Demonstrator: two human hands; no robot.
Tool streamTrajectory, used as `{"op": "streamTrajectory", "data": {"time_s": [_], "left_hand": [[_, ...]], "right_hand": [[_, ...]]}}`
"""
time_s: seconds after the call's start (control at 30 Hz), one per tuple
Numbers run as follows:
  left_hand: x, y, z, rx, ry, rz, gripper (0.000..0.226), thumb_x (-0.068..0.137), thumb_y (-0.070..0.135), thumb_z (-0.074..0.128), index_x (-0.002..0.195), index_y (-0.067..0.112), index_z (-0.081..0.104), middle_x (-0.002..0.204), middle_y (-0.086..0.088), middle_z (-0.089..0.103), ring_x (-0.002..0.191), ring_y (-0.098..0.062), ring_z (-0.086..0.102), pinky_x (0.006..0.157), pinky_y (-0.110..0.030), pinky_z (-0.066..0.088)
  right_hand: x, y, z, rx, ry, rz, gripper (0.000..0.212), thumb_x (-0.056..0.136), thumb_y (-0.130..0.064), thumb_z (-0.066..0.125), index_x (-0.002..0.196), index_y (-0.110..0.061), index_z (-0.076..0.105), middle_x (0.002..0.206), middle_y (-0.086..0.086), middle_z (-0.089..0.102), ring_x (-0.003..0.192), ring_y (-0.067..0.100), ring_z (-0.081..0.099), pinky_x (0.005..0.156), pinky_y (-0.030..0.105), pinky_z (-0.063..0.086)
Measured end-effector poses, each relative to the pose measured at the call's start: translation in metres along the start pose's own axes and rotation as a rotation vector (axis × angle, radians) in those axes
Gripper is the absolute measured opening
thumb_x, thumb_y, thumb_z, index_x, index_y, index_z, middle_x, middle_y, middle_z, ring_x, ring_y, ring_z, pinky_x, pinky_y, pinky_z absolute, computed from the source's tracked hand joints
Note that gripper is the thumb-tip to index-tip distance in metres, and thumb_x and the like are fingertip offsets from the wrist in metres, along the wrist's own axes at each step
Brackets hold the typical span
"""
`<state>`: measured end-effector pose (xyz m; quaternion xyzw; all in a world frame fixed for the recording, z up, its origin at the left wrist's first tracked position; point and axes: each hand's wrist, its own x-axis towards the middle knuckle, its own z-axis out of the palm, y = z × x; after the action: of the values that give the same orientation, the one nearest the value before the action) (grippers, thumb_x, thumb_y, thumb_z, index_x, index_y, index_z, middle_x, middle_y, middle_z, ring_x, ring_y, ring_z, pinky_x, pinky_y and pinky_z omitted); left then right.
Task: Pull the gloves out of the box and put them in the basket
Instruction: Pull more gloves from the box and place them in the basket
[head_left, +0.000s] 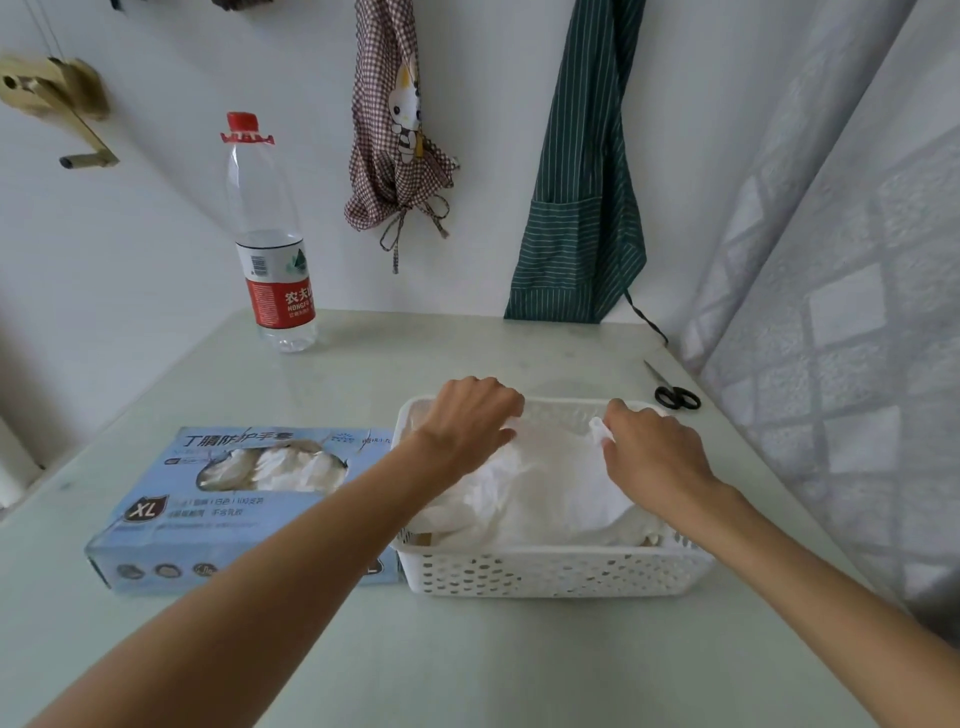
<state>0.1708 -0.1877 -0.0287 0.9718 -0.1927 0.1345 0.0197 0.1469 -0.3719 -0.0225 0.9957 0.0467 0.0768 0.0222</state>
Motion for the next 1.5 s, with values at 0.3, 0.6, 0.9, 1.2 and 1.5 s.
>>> {"op": "streamTrajectory", "data": {"time_s": [0.3, 0.6, 0.9, 1.2, 1.5], "left_hand": [[-0.035, -0.01, -0.029, 0.137, -0.577, -0.088, 0.056, 0.084, 0.06, 0.055, 0.112, 0.011, 0.061, 0.111, -0.004, 0.065, 0.104, -0.022, 0.059, 0.084, -0.03, 0.045], [-0.04, -0.014, -0.031, 0.285, -0.501, -0.031, 0.03, 0.086, 0.028, 0.067, 0.114, 0.019, 0.061, 0.117, 0.001, 0.063, 0.11, -0.018, 0.057, 0.088, -0.027, 0.043], [-0.02, 0.018, -0.007, -0.189, -0.685, 0.175, 0.065, 0.099, 0.049, 0.03, 0.152, 0.024, 0.003, 0.159, 0.005, -0.003, 0.147, -0.016, 0.001, 0.119, -0.042, 0.006], [-0.011, -0.019, 0.051, 0.168, -0.78, 0.262, 0.098, 0.081, 0.077, 0.029, 0.145, 0.026, -0.024, 0.157, 0.007, -0.021, 0.147, -0.02, 0.001, 0.115, -0.051, 0.018], [-0.012, -0.022, 0.052, 0.184, -0.765, 0.273, 0.094, 0.086, 0.065, 0.046, 0.148, 0.029, -0.016, 0.157, 0.011, -0.016, 0.147, -0.017, 0.0, 0.118, -0.046, 0.011]], "right_hand": [[-0.001, 0.001, 0.012, -0.238, -0.102, -0.102, 0.038, 0.087, 0.007, 0.048, 0.067, -0.016, 0.026, 0.082, 0.0, 0.049, 0.102, 0.022, 0.06, 0.053, 0.024, 0.024], [0.0, 0.008, 0.005, -0.217, -0.134, -0.164, 0.023, 0.088, 0.0, 0.053, 0.106, -0.013, 0.046, 0.112, 0.004, 0.058, 0.102, 0.022, 0.058, 0.068, 0.025, 0.033], [0.016, 0.008, -0.003, 0.247, -0.655, -0.171, 0.057, 0.092, -0.02, 0.062, 0.144, -0.025, 0.04, 0.132, 0.009, 0.047, 0.09, 0.022, 0.064, 0.071, 0.023, 0.056], [0.027, 0.009, 0.013, 0.129, -0.865, -0.159, 0.102, 0.074, -0.029, 0.08, 0.149, -0.039, 0.011, 0.15, 0.006, 0.018, 0.113, 0.027, 0.057, 0.089, 0.033, 0.055], [0.03, 0.016, 0.021, 0.096, -0.852, -0.18, 0.104, 0.072, -0.031, 0.082, 0.146, -0.043, 0.01, 0.145, 0.006, 0.023, 0.094, 0.021, 0.057, 0.065, 0.019, 0.05]]}}
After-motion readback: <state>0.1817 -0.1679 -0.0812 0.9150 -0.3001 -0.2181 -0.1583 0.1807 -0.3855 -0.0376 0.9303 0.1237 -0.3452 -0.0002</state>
